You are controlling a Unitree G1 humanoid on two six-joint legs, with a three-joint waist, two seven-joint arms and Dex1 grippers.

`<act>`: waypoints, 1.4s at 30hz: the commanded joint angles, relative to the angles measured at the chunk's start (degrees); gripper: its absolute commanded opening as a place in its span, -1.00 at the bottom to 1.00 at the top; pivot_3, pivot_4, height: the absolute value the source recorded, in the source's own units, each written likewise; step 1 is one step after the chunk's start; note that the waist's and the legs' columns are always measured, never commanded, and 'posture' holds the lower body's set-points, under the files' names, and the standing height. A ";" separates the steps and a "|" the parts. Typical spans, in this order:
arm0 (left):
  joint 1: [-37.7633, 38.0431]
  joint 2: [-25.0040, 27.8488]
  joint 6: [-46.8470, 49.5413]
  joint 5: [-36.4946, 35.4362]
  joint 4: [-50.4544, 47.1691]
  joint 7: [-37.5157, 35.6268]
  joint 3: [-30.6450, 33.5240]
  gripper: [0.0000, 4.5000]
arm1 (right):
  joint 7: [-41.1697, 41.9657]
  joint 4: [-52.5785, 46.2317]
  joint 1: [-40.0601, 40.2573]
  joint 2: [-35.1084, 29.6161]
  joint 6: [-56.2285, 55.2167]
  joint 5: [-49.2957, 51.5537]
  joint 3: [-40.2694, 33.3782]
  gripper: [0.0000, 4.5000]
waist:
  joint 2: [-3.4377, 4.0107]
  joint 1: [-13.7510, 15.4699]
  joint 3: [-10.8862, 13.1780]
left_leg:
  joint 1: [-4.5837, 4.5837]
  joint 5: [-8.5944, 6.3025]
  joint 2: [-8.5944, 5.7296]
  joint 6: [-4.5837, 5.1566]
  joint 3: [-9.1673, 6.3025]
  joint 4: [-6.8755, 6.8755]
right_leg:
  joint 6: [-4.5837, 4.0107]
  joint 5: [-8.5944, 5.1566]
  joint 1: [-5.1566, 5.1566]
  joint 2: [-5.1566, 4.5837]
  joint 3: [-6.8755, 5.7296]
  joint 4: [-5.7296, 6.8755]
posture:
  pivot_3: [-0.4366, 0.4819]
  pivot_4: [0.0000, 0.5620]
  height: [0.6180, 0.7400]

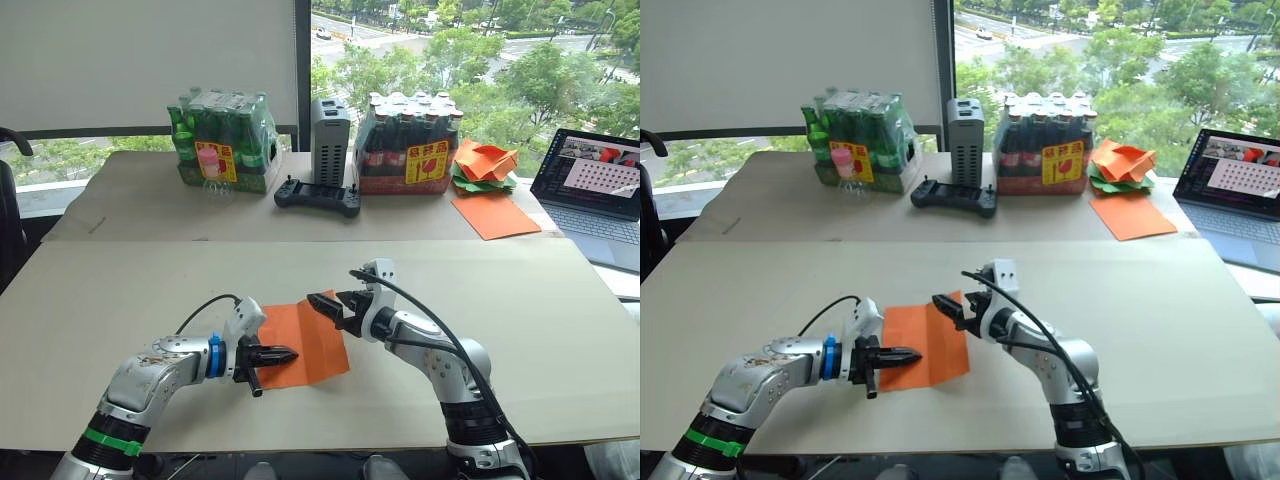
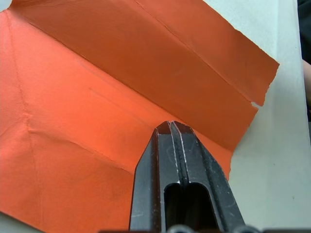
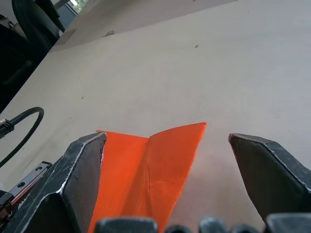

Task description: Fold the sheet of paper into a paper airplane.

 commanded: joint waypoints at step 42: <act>-1.05 0.12 1.83 0.10 -0.43 1.76 0.90 -1.00 | 13.18 -3.02 -5.40 -22.02 -32.29 -46.95 35.03 -0.98 | -0.01 -0.04 0.00 | -0.02 0.00 -0.01 0.00 0.00 0.01 | 0.00 0.00 -0.02 0.00 -0.01 -0.05 | -0.05 -0.47 1.00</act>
